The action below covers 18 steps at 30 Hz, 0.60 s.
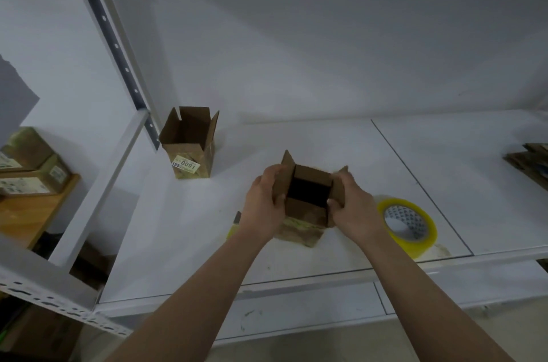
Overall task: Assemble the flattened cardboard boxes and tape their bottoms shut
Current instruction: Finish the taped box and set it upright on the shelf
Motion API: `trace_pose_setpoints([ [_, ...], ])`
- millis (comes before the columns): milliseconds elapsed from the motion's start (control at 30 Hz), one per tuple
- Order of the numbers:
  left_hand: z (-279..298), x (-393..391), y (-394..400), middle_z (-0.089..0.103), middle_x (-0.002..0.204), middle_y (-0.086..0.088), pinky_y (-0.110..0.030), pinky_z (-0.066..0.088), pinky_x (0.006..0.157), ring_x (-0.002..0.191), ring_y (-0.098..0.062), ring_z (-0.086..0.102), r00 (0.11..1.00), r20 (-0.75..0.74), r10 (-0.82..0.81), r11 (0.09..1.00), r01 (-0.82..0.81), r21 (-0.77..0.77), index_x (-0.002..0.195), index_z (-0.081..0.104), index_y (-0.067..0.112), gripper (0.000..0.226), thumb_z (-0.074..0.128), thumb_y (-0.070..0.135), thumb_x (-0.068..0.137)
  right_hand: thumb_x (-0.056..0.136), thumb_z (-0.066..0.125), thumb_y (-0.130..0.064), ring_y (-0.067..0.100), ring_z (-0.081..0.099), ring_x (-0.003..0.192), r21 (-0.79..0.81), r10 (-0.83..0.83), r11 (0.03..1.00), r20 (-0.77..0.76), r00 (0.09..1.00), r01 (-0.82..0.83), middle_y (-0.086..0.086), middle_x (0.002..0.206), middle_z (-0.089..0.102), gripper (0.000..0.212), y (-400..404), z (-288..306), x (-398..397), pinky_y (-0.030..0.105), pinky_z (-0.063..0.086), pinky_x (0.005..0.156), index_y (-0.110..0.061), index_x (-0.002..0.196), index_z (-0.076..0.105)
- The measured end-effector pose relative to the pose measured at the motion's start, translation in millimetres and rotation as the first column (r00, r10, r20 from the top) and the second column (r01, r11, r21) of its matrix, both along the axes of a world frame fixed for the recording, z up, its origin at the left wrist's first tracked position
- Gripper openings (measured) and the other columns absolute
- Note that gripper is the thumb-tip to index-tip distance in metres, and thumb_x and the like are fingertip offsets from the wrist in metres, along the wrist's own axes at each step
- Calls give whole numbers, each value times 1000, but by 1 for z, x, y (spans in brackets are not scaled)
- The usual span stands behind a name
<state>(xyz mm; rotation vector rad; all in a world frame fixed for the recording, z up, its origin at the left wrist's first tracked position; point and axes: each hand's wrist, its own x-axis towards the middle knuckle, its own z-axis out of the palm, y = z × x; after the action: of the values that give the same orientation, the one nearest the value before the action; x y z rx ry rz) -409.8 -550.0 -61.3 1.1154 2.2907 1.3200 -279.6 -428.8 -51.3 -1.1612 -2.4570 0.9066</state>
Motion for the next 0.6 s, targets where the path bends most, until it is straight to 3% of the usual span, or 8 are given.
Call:
trace_pose_setpoints([
  [67, -4, -5, -1, 47, 134, -10, -9, 33, 94, 117, -26, 52, 995, -97, -30, 993, 19, -112, 123, 64, 13, 35, 47, 0, 96, 98, 51, -15, 24, 71, 84, -50, 17, 999, 68, 998, -14, 3, 112, 65, 17, 3, -1, 1, 32, 53, 79, -25, 106, 62],
  [133, -2, -10, -3, 37, 143, -12, -5, 25, 95, 123, -26, 48, 994, -73, -80, 973, 62, -220, 121, 67, 11, 33, 43, 5, 100, 101, 44, -18, 21, 70, 80, -66, 65, 996, 165, 984, -55, -1, 114, 63, 24, 3, 0, 0, 34, 54, 81, -29, 100, 65],
  [200, 2, -13, -6, 30, 147, -10, -8, 25, 98, 125, -26, 46, 988, -53, -144, 944, 121, -308, 126, 64, 14, 34, 40, 10, 102, 102, 41, -14, 21, 67, 83, -141, 100, 987, 147, 984, -79, 1, 118, 58, 29, 5, 0, -3, 36, 56, 82, -26, 103, 68],
  [267, 8, -16, -8, 30, 144, -9, -13, 31, 95, 118, -25, 49, 984, -53, -172, 932, 145, -334, 125, 62, 17, 35, 37, 10, 102, 102, 43, -12, 15, 63, 79, -244, 108, 966, 67, 992, -88, 3, 116, 57, 26, 7, 2, -5, 22, 57, 66, -20, 101, 68],
  [333, 14, -16, -9, 34, 137, -6, -11, 32, 87, 110, -20, 49, 983, -54, -175, 939, 150, -309, 118, 61, 17, 35, 37, 1, 97, 101, 50, -24, 11, 60, 73, -291, 83, 954, 43, 996, -67, 3, 102, 61, 21, 5, 8, -4, 13, 47, 49, -12, 97, 68],
  [467, 24, -11, -9, 40, 119, 2, -9, 36, 80, 100, -13, 48, 989, -26, -144, 970, 136, -199, 88, 65, 17, 28, 45, -3, 90, 100, 44, -45, 25, 61, 87, -292, -20, 956, -4, 1000, 18, 13, 94, 66, 48, 5, 6, 1, 36, 51, 80, -7, 85, 69],
  [567, 21, -8, -9, 44, 116, -1, -25, 40, 83, 88, -6, 49, 989, 37, -142, 962, 147, -230, 82, 67, 2, 23, 52, 16, 94, 88, 68, -42, 25, 65, 85, -285, 92, 955, 31, 995, -79, 10, 100, 67, 32, 5, 2, 4, 38, 54, 77, -11, 96, 67],
  [600, 18, -8, -10, 44, 114, -3, -26, 40, 81, 87, -6, 49, 986, 35, -162, 951, 165, -260, 82, 66, 3, 26, 54, 23, 93, 80, 76, -41, 24, 67, 84, -335, 128, 936, 43, 991, -106, 5, 105, 65, 38, 5, 2, 6, 36, 57, 74, -14, 105, 65],
])
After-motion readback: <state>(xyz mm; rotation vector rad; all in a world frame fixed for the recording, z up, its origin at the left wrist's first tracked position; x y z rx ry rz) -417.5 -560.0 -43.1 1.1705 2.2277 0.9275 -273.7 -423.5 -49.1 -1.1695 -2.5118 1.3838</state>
